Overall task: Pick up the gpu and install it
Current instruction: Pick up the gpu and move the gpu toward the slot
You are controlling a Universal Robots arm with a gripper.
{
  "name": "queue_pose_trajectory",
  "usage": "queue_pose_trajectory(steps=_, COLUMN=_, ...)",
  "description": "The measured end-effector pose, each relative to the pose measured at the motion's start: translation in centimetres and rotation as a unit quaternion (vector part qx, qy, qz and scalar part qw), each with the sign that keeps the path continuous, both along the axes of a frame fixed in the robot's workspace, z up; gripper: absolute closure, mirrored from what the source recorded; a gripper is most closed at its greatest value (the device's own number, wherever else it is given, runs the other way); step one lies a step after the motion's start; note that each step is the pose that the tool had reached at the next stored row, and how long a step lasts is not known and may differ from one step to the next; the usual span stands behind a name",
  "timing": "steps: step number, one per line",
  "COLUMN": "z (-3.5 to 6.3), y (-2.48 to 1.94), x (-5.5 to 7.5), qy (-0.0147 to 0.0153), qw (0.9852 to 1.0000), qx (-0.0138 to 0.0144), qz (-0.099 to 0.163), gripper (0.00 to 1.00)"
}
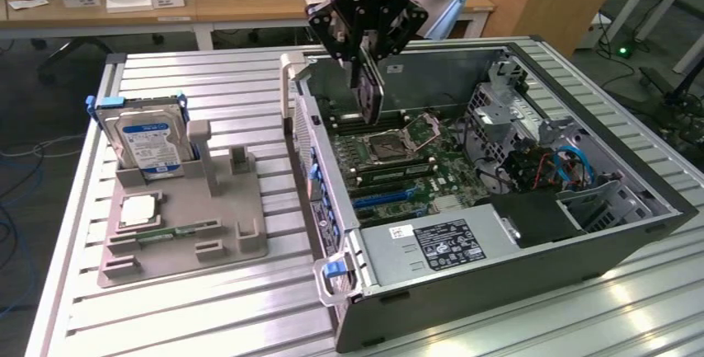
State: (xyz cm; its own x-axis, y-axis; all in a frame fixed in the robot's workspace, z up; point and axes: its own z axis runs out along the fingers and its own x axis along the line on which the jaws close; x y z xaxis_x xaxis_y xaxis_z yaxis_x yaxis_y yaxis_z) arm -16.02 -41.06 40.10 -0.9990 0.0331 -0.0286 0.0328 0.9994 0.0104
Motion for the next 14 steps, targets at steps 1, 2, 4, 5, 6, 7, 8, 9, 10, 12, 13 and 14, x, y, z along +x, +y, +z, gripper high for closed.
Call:
queue_pose_trajectory(steps=1, z=-0.01, y=0.00, x=0.2, qy=0.0000, qw=1.0000, qx=0.0000, qz=0.000, gripper=0.72)
queue_pose_trajectory(steps=2, z=-0.01, y=0.00, x=0.4, qy=0.0000, qw=1.0000, qx=0.0000, qz=0.000, gripper=0.72)
queue_pose_trajectory(steps=4, z=-0.03, y=0.00, x=0.8, qy=0.0000, qw=1.0000, qx=0.0000, qz=0.000, gripper=0.72)
queue_pose_trajectory(steps=5, z=-0.03, y=0.00, x=1.0, qy=0.0000, qw=1.0000, qx=0.0000, qz=0.000, gripper=0.72)
queue_pose_trajectory(steps=6, z=-0.04, y=0.00, x=1.2, qy=0.0000, qw=1.0000, qx=0.0000, qz=0.000, gripper=0.72)
queue_pose_trajectory(steps=7, z=-0.04, y=0.00, x=1.4, qy=0.0000, qw=1.0000, qx=0.0000, qz=0.000, gripper=0.72)
queue_pose_trajectory(steps=8, z=-0.05, y=0.00, x=1.7, qy=0.0000, qw=1.0000, qx=0.0000, qz=0.000, gripper=0.72)
queue_pose_trajectory(steps=9, z=-0.06, y=0.00, x=1.9, qy=0.0000, qw=1.0000, qx=0.0000, qz=0.000, gripper=0.72)
queue_pose_trajectory(steps=10, z=-0.06, y=0.00, x=2.2, qy=0.0000, qw=1.0000, qx=0.0000, qz=0.000, gripper=0.72)
queue_pose_trajectory(steps=12, z=-0.07, y=0.00, x=2.7, qy=0.0000, qw=1.0000, qx=0.0000, qz=0.000, gripper=0.72)
queue_pose_trajectory(steps=13, z=-0.08, y=0.00, x=3.0, qy=0.0000, qw=1.0000, qx=0.0000, qz=0.000, gripper=0.72)
queue_pose_trajectory(steps=14, z=-0.08, y=0.00, x=3.3, qy=0.0000, qw=1.0000, qx=0.0000, qz=0.000, gripper=0.72)
